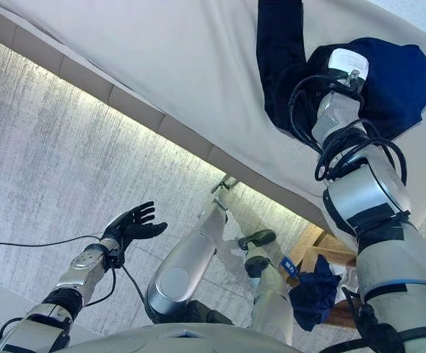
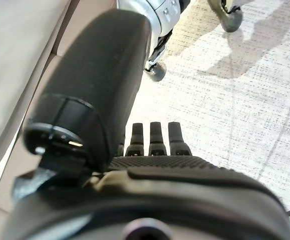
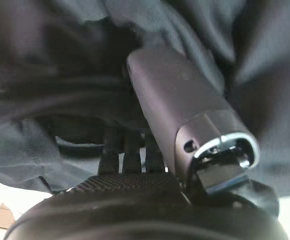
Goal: Pick up the clothes from the bed and place them into the basket
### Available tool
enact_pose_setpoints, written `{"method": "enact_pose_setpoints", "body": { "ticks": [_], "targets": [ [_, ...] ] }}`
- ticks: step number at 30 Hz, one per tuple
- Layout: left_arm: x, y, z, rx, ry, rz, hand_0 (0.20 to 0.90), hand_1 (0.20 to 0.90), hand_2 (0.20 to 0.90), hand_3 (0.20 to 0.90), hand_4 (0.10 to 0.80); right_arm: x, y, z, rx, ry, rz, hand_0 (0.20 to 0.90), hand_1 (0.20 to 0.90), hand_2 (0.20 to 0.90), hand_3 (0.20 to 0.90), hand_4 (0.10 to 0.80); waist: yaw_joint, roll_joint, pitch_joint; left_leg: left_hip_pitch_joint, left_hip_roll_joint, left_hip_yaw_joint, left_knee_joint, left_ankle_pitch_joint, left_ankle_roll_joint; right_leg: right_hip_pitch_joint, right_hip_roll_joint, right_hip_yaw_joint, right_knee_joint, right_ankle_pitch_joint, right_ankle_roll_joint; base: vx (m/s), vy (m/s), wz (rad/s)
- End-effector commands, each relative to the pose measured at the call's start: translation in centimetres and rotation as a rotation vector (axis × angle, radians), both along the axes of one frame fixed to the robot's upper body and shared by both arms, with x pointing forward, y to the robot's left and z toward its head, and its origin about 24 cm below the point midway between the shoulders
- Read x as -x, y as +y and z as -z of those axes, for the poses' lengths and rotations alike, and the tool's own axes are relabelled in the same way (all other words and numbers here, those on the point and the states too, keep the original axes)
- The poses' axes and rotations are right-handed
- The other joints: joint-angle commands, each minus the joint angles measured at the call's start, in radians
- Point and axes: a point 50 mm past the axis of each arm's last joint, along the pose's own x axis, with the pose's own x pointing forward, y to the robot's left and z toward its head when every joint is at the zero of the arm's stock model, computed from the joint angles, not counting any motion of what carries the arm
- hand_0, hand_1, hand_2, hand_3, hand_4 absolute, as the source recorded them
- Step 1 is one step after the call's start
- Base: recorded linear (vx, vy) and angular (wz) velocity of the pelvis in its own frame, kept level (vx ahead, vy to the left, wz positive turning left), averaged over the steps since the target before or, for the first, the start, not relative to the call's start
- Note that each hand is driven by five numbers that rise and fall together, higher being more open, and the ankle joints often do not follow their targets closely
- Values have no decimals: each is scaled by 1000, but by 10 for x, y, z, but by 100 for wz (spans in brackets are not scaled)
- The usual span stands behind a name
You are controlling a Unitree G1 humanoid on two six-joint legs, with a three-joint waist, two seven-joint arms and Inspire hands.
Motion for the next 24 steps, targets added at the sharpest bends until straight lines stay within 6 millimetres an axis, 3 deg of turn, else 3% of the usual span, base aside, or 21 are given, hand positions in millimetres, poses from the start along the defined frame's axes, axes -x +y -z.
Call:
{"method": "enact_pose_setpoints", "body": {
  "ticks": [1, 5, 8, 10, 16, 24],
  "targets": [
    [43, 24, 19, -76, 93, -66, 900, 900, 900, 900, 800, 9, 31, -54, 18, -451, -180, 300, 300, 300, 200, 100, -10, -36, -1, 119, 32, 134, -110, -76, 90, 24, -3, 74, 125, 22, 2, -11, -48, -27],
    [55, 30, 25, -92, 118, -133, 900, 900, 900, 900, 800, 45, 43, -108, -36, -860, -292, 300, 300, 300, 200, 100, -72, -64, -4, 258, 54, 180, -157, -99, 89, 114, 27, 152, 60, 23, 1, 20, -64, -50],
    [69, 34, 32, -108, 176, -151, 900, 900, 900, 900, 800, 70, 32, -119, -34, -993, -314, 300, 300, 300, 200, 100, -116, -76, -70, 340, 66, 210, -203, -110, 87, 176, 46, 196, -3, 19, -1, 118, -55, -48],
    [73, 35, 34, -114, 193, -148, 900, 900, 900, 900, 800, 77, 29, -119, -25, -1026, -311, 300, 300, 300, 200, 100, -128, -77, -90, 362, 68, 218, -215, -114, 87, 192, 51, 207, -22, 19, -2, 70, -39, -40],
    [104, 27, 53, -139, 347, -127, 900, 900, 900, 900, 800, 126, 0, -120, 67, -1158, -272, 300, 300, 300, 200, 100, -247, -66, -262, 496, 69, 293, -260, -112, 92, 284, 97, 275, -134, 16, -8, 60, -20, -36],
    [124, 9, 72, -172, 524, -38, 900, 900, 900, 900, 800, 158, -35, -126, 117, -1212, -164, 300, 300, 300, 200, 100, -383, -27, -421, 628, 74, 388, -353, -95, 75, 355, 128, 353, -209, 22, -18, 45, -63, -35]
  ]
}}
